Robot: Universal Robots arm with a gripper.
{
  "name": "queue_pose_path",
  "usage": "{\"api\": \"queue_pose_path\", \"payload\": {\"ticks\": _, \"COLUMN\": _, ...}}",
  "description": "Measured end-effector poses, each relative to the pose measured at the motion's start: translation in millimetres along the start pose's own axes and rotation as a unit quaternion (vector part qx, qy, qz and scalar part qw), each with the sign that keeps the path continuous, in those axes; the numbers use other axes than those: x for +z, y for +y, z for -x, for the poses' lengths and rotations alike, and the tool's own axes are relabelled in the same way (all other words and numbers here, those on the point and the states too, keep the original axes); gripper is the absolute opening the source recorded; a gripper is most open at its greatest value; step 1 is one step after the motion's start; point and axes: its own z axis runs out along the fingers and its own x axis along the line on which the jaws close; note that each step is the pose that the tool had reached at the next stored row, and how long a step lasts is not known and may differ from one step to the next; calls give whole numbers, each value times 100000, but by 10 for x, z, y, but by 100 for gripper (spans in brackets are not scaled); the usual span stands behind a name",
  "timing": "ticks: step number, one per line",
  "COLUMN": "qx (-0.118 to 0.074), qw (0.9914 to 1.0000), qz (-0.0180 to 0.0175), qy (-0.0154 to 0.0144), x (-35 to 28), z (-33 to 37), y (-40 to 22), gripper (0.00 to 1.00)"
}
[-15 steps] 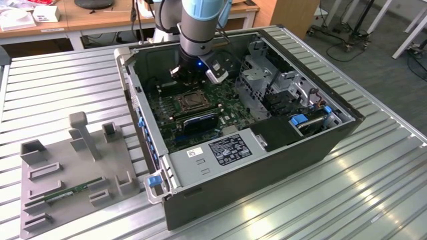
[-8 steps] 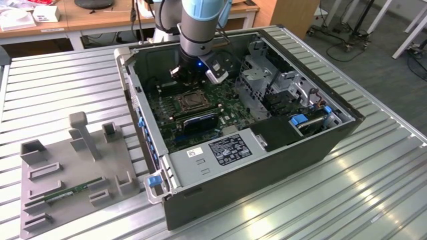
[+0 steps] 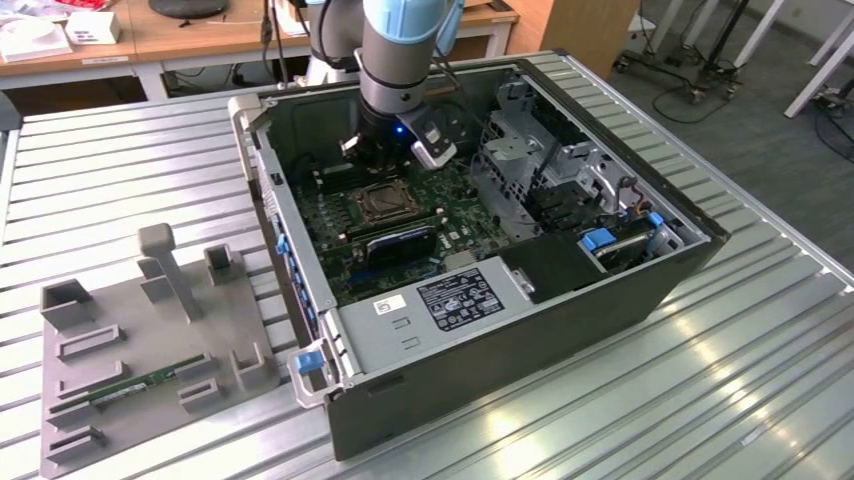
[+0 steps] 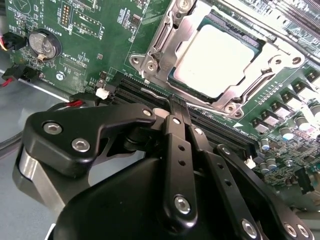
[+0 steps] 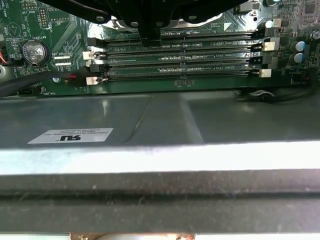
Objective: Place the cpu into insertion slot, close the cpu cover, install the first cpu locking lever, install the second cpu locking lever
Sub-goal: 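Install the second cpu locking lever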
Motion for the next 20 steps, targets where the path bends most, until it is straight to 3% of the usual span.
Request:
{"api": "queue_pose_path", "payload": {"ticks": 2, "qx": -13, "qw": 100000, "qz": -156, "qy": -23, "x": 5, "z": 0, "y": -1, "gripper": 11}}
{"api": "queue_pose_path", "payload": {"ticks": 10, "qx": -13, "qw": 100000, "qz": -155, "qy": -30, "x": -2, "z": -1, "y": 15, "gripper": 11}}
{"api": "queue_pose_path", "payload": {"ticks": 20, "qx": -16, "qw": 100000, "qz": -151, "qy": -31, "x": -80, "z": 2, "y": 53, "gripper": 11}}
